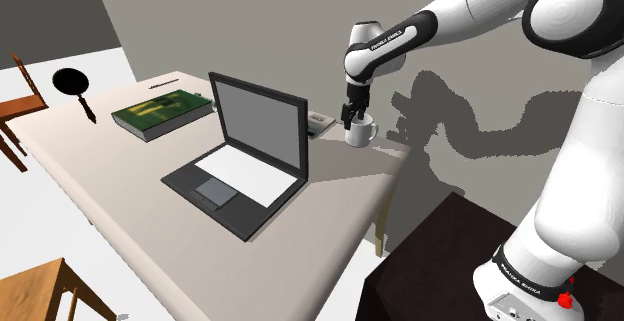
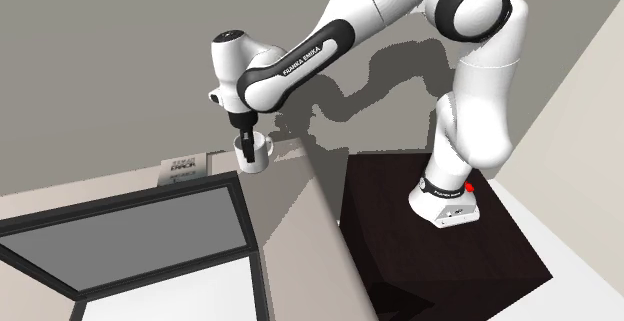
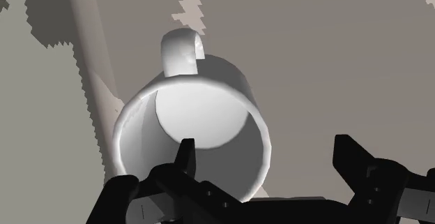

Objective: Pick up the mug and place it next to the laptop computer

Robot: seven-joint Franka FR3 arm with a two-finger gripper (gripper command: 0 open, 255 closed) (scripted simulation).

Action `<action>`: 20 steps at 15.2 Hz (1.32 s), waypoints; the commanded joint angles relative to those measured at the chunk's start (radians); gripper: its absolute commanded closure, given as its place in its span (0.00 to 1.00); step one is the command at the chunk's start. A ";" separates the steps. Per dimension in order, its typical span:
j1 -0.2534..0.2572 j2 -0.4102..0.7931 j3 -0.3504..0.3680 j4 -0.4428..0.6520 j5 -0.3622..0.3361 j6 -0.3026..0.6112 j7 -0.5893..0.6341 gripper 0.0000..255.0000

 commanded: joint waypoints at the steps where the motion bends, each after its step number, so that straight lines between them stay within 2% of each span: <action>1: 0.000 0.014 0.001 -0.008 0.002 0.023 0.000 0.00; 4: 0.000 0.033 0.001 -0.021 0.003 0.054 -0.001 0.00; 11: 0.000 0.033 0.001 -0.020 0.004 0.054 -0.001 0.00; 12: 0.000 0.033 0.001 -0.020 0.004 0.054 -0.001 1.00; 20: 0.000 0.033 0.001 -0.020 0.004 0.054 -0.001 1.00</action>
